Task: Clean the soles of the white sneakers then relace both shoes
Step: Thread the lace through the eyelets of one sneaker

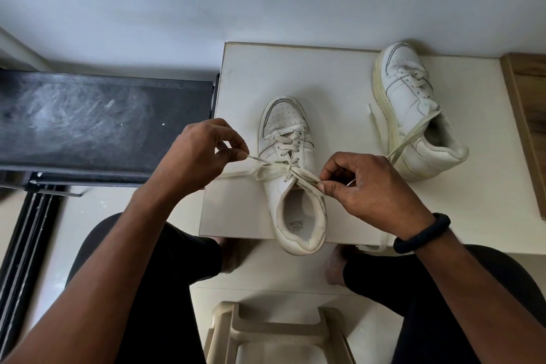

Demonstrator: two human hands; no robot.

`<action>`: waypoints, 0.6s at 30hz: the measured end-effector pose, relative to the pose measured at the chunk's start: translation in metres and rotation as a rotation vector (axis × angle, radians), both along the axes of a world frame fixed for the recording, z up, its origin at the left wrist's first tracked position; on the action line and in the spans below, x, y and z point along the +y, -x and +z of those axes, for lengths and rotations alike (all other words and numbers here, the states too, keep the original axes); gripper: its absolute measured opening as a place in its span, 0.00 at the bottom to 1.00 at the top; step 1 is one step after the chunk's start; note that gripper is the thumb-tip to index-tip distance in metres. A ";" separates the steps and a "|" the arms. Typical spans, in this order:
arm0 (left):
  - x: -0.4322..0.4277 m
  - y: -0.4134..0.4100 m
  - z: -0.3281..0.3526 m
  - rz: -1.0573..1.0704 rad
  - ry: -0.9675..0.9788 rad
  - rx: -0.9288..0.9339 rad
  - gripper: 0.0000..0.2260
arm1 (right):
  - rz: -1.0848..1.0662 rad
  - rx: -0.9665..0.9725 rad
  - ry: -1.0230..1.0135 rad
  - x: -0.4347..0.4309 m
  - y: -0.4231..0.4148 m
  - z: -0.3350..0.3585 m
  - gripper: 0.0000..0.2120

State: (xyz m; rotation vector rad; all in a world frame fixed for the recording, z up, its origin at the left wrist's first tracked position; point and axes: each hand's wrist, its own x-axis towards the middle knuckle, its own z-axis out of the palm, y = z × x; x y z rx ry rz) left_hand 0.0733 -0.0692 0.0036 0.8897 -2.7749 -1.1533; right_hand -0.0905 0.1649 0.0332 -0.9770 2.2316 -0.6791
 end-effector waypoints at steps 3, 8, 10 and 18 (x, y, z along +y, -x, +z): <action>0.001 0.000 0.000 -0.049 -0.037 -0.058 0.09 | 0.000 -0.012 -0.015 0.000 0.001 -0.001 0.04; 0.004 -0.001 -0.002 -0.168 -0.128 -0.225 0.05 | -0.004 -0.042 -0.040 0.000 0.005 -0.004 0.05; 0.005 0.000 -0.002 -0.202 -0.141 -0.254 0.05 | -0.016 -0.057 -0.048 0.000 0.006 -0.005 0.05; 0.004 0.000 -0.004 -0.023 -0.139 -0.319 0.10 | 0.012 -0.094 -0.057 0.001 0.008 -0.001 0.05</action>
